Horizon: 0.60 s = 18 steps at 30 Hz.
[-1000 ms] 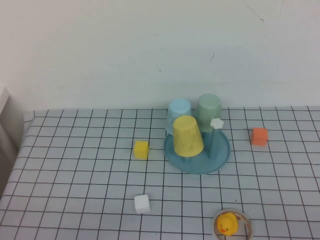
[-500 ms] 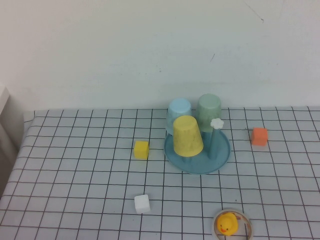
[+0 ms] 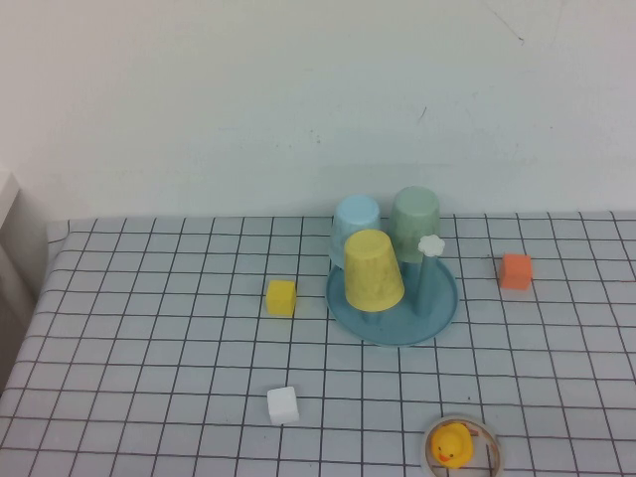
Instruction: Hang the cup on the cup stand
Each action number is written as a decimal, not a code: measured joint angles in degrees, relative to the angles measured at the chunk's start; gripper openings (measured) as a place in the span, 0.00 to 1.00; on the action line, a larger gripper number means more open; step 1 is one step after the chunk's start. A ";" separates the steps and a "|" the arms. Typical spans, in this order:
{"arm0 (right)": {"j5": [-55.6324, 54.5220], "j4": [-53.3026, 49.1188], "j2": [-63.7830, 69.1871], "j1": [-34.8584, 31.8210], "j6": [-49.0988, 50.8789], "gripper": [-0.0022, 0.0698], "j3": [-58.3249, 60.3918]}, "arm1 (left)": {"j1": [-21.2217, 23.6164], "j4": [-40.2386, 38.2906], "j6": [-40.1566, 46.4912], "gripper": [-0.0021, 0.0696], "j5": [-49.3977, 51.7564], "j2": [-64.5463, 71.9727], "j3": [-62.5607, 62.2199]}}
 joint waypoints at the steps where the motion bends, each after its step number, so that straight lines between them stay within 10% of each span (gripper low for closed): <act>1: 0.24 0.00 0.00 0.00 0.00 0.03 -0.09 | 0.00 0.00 0.00 0.03 0.00 0.00 0.00; 18: 0.73 0.09 0.00 0.00 5.48 0.03 -0.22 | 0.00 0.00 0.12 0.03 0.02 0.00 0.00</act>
